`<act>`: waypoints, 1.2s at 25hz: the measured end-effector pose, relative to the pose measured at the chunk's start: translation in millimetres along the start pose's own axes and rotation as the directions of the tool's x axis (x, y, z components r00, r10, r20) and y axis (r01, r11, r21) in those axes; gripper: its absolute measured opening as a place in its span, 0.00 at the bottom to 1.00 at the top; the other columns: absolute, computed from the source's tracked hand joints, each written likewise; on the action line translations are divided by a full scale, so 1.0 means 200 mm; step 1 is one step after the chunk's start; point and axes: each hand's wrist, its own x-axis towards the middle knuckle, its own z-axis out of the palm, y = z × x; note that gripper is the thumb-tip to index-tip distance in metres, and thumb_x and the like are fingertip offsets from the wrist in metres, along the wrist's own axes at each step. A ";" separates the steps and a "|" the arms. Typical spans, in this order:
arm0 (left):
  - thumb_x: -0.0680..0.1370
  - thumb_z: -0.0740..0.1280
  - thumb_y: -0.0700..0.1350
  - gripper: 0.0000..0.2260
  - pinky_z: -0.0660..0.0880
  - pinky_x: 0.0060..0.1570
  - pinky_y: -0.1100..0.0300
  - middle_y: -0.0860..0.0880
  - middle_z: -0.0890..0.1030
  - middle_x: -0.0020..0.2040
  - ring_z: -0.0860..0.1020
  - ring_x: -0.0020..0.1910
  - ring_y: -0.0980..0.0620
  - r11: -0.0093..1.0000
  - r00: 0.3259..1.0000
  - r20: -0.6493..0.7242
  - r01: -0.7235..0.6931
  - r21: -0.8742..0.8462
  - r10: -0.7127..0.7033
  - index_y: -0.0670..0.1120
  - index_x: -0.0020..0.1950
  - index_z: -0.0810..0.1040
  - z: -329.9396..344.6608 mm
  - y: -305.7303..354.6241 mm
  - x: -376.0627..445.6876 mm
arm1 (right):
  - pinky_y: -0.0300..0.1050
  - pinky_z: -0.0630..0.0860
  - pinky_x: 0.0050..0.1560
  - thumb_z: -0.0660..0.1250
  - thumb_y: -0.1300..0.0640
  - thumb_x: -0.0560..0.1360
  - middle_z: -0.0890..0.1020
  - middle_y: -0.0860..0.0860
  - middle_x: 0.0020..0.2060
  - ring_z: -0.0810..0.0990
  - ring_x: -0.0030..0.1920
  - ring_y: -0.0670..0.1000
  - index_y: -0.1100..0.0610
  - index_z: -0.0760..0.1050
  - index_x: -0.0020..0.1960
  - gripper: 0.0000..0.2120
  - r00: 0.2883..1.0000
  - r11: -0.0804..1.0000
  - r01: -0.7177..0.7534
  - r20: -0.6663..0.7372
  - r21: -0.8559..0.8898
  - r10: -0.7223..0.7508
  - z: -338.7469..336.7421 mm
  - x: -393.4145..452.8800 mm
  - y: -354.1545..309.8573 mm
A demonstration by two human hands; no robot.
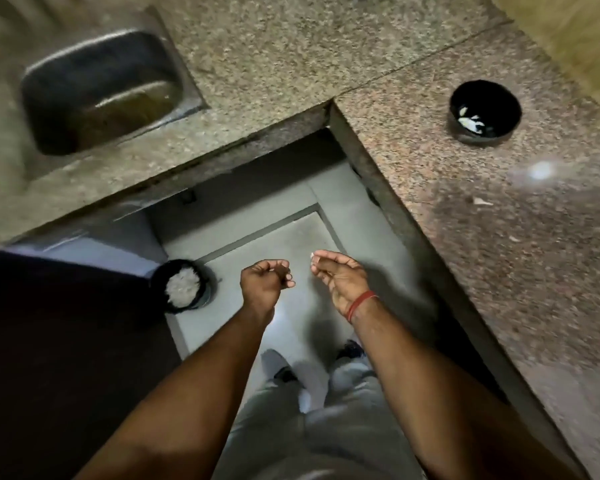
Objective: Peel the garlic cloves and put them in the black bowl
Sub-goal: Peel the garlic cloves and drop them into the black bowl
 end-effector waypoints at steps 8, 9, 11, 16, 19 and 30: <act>0.80 0.68 0.33 0.07 0.80 0.35 0.61 0.39 0.79 0.39 0.78 0.32 0.49 0.946 0.966 -0.250 -0.015 -0.325 -0.071 0.28 0.54 0.80 -0.88 -0.11 0.47 | 0.41 0.83 0.48 0.69 0.75 0.74 0.85 0.61 0.45 0.85 0.44 0.54 0.67 0.81 0.53 0.09 0.934 0.940 -0.186 0.246 -0.287 0.260 0.90 0.36 0.70; 0.80 0.68 0.33 0.07 0.80 0.35 0.61 0.39 0.79 0.39 0.77 0.31 0.50 0.935 0.953 -0.291 -0.023 -0.353 -0.087 0.28 0.54 0.80 -0.98 -0.16 0.57 | 0.41 0.83 0.48 0.69 0.75 0.74 0.85 0.61 0.44 0.85 0.44 0.54 0.68 0.81 0.52 0.09 0.919 0.923 -0.192 0.270 -0.332 0.288 0.99 0.45 0.82; 0.81 0.67 0.33 0.07 0.80 0.34 0.61 0.39 0.79 0.38 0.77 0.31 0.50 0.918 0.930 -0.348 -0.035 -0.396 -0.115 0.28 0.54 0.80 -1.13 -0.25 0.76 | 0.42 0.83 0.47 0.69 0.76 0.73 0.85 0.61 0.41 0.86 0.42 0.54 0.68 0.81 0.51 0.09 0.900 0.905 -0.189 0.300 -0.382 0.315 1.11 0.63 1.03; 0.79 0.61 0.30 0.08 0.77 0.31 0.58 0.40 0.78 0.36 0.75 0.32 0.46 0.818 0.870 -0.392 0.024 -0.575 -0.301 0.34 0.47 0.79 -1.55 -0.58 1.37 | 0.45 0.84 0.47 0.70 0.78 0.70 0.84 0.61 0.38 0.84 0.38 0.55 0.72 0.81 0.51 0.10 0.869 0.809 -0.172 0.301 -0.561 0.393 1.36 1.15 1.67; 0.77 0.57 0.29 0.11 0.74 0.29 0.58 0.42 0.75 0.33 0.71 0.30 0.47 0.813 0.809 -0.448 0.062 -0.579 -0.381 0.38 0.40 0.76 -1.73 -0.81 1.68 | 0.42 0.83 0.41 0.72 0.79 0.70 0.86 0.56 0.35 0.83 0.37 0.52 0.71 0.82 0.50 0.11 0.873 0.714 -0.068 0.305 -0.697 0.381 1.45 1.44 2.04; 0.79 0.55 0.24 0.11 0.76 0.25 0.58 0.36 0.78 0.38 0.76 0.30 0.46 0.612 0.672 -0.449 0.007 -0.791 -0.589 0.37 0.47 0.73 -1.89 -1.11 2.13 | 0.50 0.84 0.54 0.69 0.69 0.67 0.87 0.48 0.35 0.87 0.42 0.49 0.50 0.87 0.36 0.16 0.860 0.271 0.420 0.475 -0.866 0.188 1.55 1.84 2.58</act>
